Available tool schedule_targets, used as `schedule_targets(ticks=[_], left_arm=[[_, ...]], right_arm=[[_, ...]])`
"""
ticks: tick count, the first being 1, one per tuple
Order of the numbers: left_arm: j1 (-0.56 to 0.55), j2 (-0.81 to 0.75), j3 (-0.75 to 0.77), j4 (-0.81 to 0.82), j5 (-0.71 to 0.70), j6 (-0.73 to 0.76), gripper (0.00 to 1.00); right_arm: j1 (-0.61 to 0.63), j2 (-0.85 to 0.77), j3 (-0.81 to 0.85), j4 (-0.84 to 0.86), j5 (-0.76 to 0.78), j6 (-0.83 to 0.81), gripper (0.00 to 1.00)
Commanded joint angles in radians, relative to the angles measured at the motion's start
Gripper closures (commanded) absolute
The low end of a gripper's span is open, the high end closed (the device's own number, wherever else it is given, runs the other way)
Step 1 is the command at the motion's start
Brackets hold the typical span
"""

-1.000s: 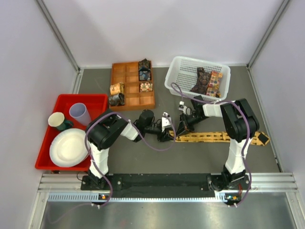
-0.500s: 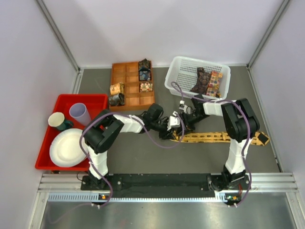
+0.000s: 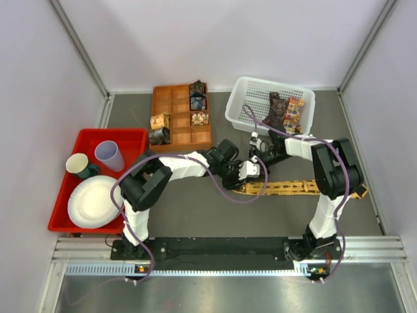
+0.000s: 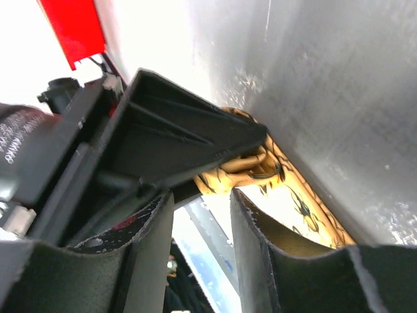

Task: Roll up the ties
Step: Roll the tie at the center of the board.

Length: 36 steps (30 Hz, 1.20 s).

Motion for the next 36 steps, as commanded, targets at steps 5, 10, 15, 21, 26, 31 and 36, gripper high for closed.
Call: schedule_targets(ticks=[5, 10, 15, 21, 26, 31, 36], left_arm=[[-0.034, 0.092, 0.008, -0.182, -0.135, -0.007, 0.82], [-0.04, 0.098, 0.013, -0.187, -0.146, -0.009, 0.82], [-0.048, 0.101, 0.008, -0.187, -0.15, -0.004, 0.8], [-0.037, 0.089, -0.015, -0.138, -0.114, -0.058, 0.46], [0.021, 0.02, -0.149, 0.141, 0.067, -0.128, 0.29], [0.056, -0.024, -0.261, 0.448, 0.192, -0.202, 0.23], [0.064, 0.009, -0.341, 0.77, 0.233, -0.297, 0.23]], right_arm=[[-0.002, 0.076, -0.01, 0.132, -0.043, 0.07, 0.64], [0.001, 0.061, -0.021, 0.07, -0.012, 0.008, 0.62], [0.001, 0.041, -0.042, 0.142, 0.005, 0.046, 0.81], [0.002, 0.041, -0.034, 0.045, 0.098, -0.044, 1.0], [-0.002, 0.045, -0.048, 0.02, 0.19, -0.085, 1.0], [-0.004, 0.053, -0.051, 0.012, 0.267, -0.084, 1.0], [-0.004, 0.051, -0.054, 0.003, 0.335, -0.082, 1.0]])
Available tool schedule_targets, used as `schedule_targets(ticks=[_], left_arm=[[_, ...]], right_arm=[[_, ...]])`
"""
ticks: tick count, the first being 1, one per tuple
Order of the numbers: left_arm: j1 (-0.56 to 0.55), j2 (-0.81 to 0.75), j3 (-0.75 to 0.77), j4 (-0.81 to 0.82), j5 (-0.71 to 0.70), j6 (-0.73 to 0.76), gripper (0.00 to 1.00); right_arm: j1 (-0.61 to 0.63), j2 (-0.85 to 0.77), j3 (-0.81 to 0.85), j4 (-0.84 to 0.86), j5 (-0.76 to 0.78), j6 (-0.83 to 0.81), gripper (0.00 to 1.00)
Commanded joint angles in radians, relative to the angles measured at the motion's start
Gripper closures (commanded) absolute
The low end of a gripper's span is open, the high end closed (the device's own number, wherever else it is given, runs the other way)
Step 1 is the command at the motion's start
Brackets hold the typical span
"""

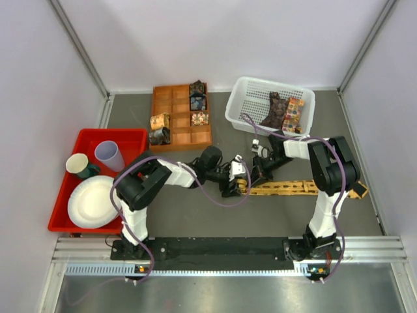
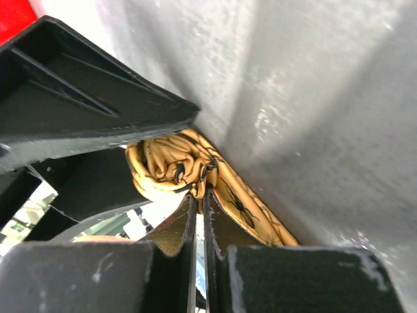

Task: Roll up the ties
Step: Roll the tie at the center of the board.

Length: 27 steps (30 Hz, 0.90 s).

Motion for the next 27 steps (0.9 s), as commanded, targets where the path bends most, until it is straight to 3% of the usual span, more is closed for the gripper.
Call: schedule_targets(ticks=[1, 7, 12, 16, 17, 19, 20, 23, 24, 27], left_arm=[[0.005, 0.052, -0.072, 0.26, 0.062, -0.137, 0.23], [0.0, 0.121, -0.089, 0.466, 0.083, -0.217, 0.29], [-0.016, 0.145, -0.086, 0.496, 0.1, -0.19, 0.47], [-0.038, 0.096, -0.023, 0.272, 0.034, -0.075, 0.65], [-0.041, 0.089, -0.005, 0.127, 0.013, -0.053, 0.68], [-0.044, 0.087, 0.056, -0.009, -0.044, 0.004, 0.71], [-0.046, 0.092, 0.075, -0.145, -0.061, 0.023, 0.75], [-0.049, 0.102, 0.127, -0.31, -0.136, 0.067, 0.78], [-0.05, 0.101, 0.133, -0.341, -0.148, 0.079, 0.78], [-0.059, 0.101, 0.166, -0.437, -0.194, 0.094, 0.81]], right_arm=[[-0.005, -0.004, -0.017, 0.006, 0.231, -0.05, 1.0], [-0.006, 0.017, 0.016, -0.028, 0.294, -0.045, 1.0], [-0.006, 0.036, 0.033, -0.033, 0.3, -0.041, 1.0], [-0.006, 0.045, 0.053, -0.044, 0.255, -0.047, 1.0], [-0.008, 0.045, 0.068, -0.053, 0.23, -0.05, 1.0], [-0.008, 0.04, 0.09, -0.083, 0.204, -0.071, 1.0], [-0.009, 0.028, 0.11, -0.114, 0.18, -0.078, 0.97], [-0.035, -0.028, 0.115, -0.152, 0.124, -0.09, 0.78], [-0.043, -0.045, 0.115, -0.163, 0.112, -0.104, 0.68], [-0.075, -0.104, 0.102, -0.212, 0.057, -0.127, 0.56]])
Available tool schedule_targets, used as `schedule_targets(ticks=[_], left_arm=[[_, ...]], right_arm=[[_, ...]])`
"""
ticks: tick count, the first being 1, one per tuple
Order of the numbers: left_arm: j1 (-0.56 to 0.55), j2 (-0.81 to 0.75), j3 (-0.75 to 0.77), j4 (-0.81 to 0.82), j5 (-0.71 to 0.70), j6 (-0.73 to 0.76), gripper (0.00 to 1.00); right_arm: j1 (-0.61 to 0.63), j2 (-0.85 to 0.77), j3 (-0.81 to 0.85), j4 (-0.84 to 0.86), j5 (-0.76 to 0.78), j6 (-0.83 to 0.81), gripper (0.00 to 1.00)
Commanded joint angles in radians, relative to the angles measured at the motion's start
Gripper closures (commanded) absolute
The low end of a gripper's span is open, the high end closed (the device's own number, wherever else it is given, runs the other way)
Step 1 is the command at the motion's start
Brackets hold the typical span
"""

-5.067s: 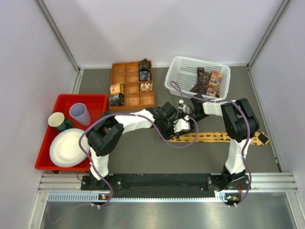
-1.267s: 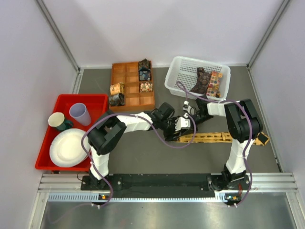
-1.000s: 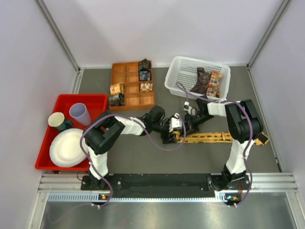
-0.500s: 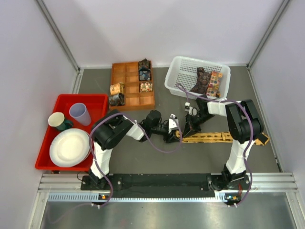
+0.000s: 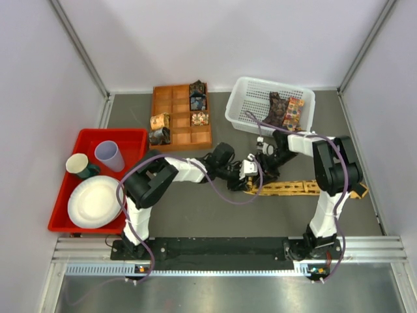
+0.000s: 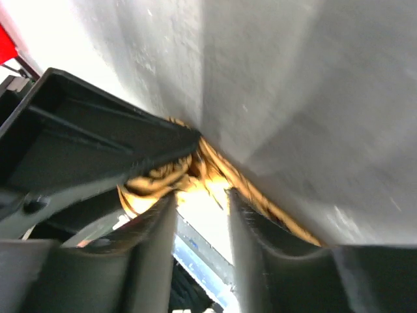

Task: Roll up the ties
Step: Roll the tie at the center of the board.

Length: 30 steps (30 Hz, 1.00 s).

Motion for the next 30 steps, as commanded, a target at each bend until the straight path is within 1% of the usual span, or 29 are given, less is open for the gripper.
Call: schedule_targets(ticks=[1, 5, 7, 10, 13, 14, 16, 17, 22, 23, 24, 25, 26, 28, 29, 30], left_arm=[[-0.017, 0.026, 0.034, -0.343, -0.198, 0.081, 0.81], [-0.034, 0.049, 0.078, -0.426, -0.253, 0.094, 0.81], [-0.041, 0.068, 0.1, -0.463, -0.276, 0.1, 0.81], [-0.046, 0.072, 0.113, -0.474, -0.286, 0.101, 0.8], [-0.057, 0.08, 0.13, -0.483, -0.309, 0.097, 0.79], [-0.06, 0.083, 0.135, -0.49, -0.315, 0.094, 0.78], [-0.063, 0.092, 0.15, -0.498, -0.332, 0.086, 0.77], [-0.064, 0.095, 0.155, -0.506, -0.335, 0.084, 0.75], [-0.075, 0.108, 0.166, -0.514, -0.344, 0.078, 0.73], [-0.077, 0.109, 0.166, -0.514, -0.345, 0.078, 0.73], [-0.078, 0.111, 0.167, -0.515, -0.345, 0.08, 0.73], [-0.078, 0.114, 0.167, -0.518, -0.35, 0.078, 0.73], [-0.078, 0.114, 0.167, -0.52, -0.349, 0.075, 0.73], [-0.078, 0.114, 0.172, -0.526, -0.338, 0.061, 0.64], [-0.077, 0.109, 0.169, -0.518, -0.324, 0.045, 0.57], [-0.069, 0.102, 0.143, -0.489, -0.309, 0.026, 0.43]], right_arm=[[-0.048, -0.108, 0.012, -0.044, -0.07, -0.065, 0.54], [-0.057, -0.14, -0.008, -0.066, -0.155, -0.081, 0.53], [-0.059, -0.13, -0.003, -0.067, -0.171, -0.082, 0.53], [-0.063, -0.114, -0.02, -0.006, -0.2, -0.041, 0.53], [-0.059, -0.058, -0.028, 0.063, -0.209, 0.01, 0.55], [-0.057, -0.041, -0.022, 0.06, -0.209, 0.013, 0.58], [-0.048, -0.009, -0.012, 0.048, -0.208, -0.005, 0.6], [-0.046, -0.005, -0.014, 0.044, -0.205, -0.013, 0.61], [-0.046, -0.004, -0.018, 0.031, -0.226, -0.036, 0.63], [-0.048, -0.005, -0.018, 0.034, -0.229, -0.038, 0.69], [-0.048, -0.005, -0.018, 0.037, -0.226, -0.035, 0.77], [-0.046, -0.008, -0.022, 0.04, -0.222, -0.036, 0.91], [-0.046, -0.01, -0.022, 0.037, -0.205, -0.041, 1.0], [-0.046, -0.012, -0.025, 0.018, -0.158, -0.079, 1.0], [-0.046, -0.015, -0.029, 0.018, -0.137, -0.09, 1.0], [-0.046, -0.022, -0.038, 0.031, -0.115, -0.126, 1.0]])
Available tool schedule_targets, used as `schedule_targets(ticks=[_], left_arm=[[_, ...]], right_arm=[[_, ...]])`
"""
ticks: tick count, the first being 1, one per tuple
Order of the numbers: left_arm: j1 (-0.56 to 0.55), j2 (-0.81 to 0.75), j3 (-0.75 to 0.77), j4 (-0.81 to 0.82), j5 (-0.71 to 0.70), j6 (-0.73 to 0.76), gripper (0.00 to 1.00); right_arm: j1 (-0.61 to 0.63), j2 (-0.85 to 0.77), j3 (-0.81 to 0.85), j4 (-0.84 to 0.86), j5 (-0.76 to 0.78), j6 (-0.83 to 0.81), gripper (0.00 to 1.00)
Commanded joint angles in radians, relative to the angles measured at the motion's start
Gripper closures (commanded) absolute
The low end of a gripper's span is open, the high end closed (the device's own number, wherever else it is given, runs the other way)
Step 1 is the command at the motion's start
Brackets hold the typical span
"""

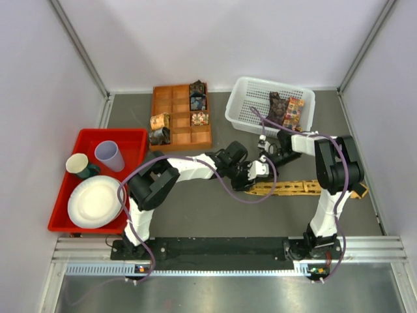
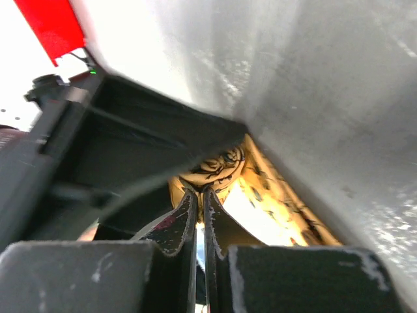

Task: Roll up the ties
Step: Roll the tie at the center of the board.

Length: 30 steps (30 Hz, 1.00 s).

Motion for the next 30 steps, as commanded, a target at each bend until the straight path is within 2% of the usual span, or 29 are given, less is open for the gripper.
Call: schedule_targets(ticks=[1, 5, 7, 14, 17, 22, 23, 27, 28, 30], left_arm=[[0.011, 0.074, -0.082, -0.03, -0.069, -0.047, 0.39], [0.051, 0.037, -0.165, 0.197, 0.124, -0.113, 0.25], [0.055, 0.033, -0.205, 0.285, 0.161, -0.136, 0.21], [0.072, 0.046, -0.293, 0.688, 0.27, -0.266, 0.22], [0.071, 0.069, -0.32, 0.783, 0.315, -0.318, 0.22], [0.063, 0.123, -0.32, 0.977, 0.31, -0.415, 0.24], [0.058, 0.141, -0.316, 1.001, 0.309, -0.44, 0.25], [0.052, 0.166, -0.305, 1.022, 0.309, -0.455, 0.46], [0.052, 0.155, -0.31, 0.988, 0.309, -0.425, 0.58], [0.052, 0.125, -0.317, 0.895, 0.294, -0.362, 0.66]], right_arm=[[0.004, -0.027, -0.018, 0.018, 0.12, -0.108, 1.0], [0.004, -0.005, -0.02, 0.023, 0.194, -0.144, 1.0], [0.004, 0.001, -0.026, 0.026, 0.24, -0.144, 1.0], [0.006, -0.013, -0.043, 0.069, 0.381, -0.093, 1.0], [0.004, -0.019, -0.044, 0.073, 0.426, -0.078, 1.0], [0.027, -0.021, -0.041, 0.086, 0.476, -0.035, 1.0], [0.029, -0.019, -0.041, 0.089, 0.479, -0.026, 1.0], [0.033, -0.016, -0.04, 0.092, 0.47, -0.021, 1.0], [0.033, -0.013, -0.038, 0.092, 0.467, -0.019, 1.0], [0.033, -0.013, -0.029, 0.09, 0.437, -0.019, 1.0]])
